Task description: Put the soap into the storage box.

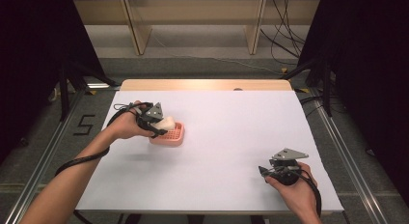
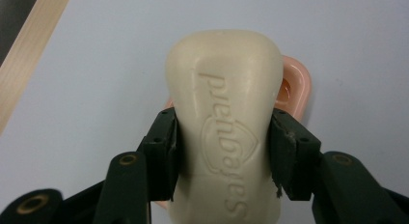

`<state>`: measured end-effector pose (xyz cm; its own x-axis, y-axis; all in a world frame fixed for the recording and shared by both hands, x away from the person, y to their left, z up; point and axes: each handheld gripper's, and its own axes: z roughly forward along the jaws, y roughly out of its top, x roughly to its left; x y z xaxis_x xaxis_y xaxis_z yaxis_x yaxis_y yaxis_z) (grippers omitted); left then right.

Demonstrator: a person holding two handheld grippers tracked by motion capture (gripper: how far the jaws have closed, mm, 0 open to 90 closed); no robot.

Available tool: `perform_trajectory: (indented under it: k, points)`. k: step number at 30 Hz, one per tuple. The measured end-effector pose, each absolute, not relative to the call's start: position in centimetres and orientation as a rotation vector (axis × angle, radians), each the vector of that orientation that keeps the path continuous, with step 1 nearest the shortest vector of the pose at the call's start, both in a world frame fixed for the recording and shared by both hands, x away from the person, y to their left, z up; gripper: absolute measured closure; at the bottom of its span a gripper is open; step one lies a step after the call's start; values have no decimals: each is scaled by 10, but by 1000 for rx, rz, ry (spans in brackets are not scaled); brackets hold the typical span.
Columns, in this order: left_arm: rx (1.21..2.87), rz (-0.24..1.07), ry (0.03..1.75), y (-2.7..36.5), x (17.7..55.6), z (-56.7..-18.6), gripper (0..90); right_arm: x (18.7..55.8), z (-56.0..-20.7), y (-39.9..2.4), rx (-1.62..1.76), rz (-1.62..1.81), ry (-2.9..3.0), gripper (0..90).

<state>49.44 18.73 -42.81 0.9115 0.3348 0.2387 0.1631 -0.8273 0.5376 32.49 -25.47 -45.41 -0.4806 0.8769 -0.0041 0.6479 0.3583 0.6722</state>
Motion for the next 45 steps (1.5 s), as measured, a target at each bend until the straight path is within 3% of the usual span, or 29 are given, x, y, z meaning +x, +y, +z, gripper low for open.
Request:
perform_trajectory:
  k: [45]
  points:
    - [2620,429,335,179,506,-443,493,324,-454,-255,1341,872,2258,506]
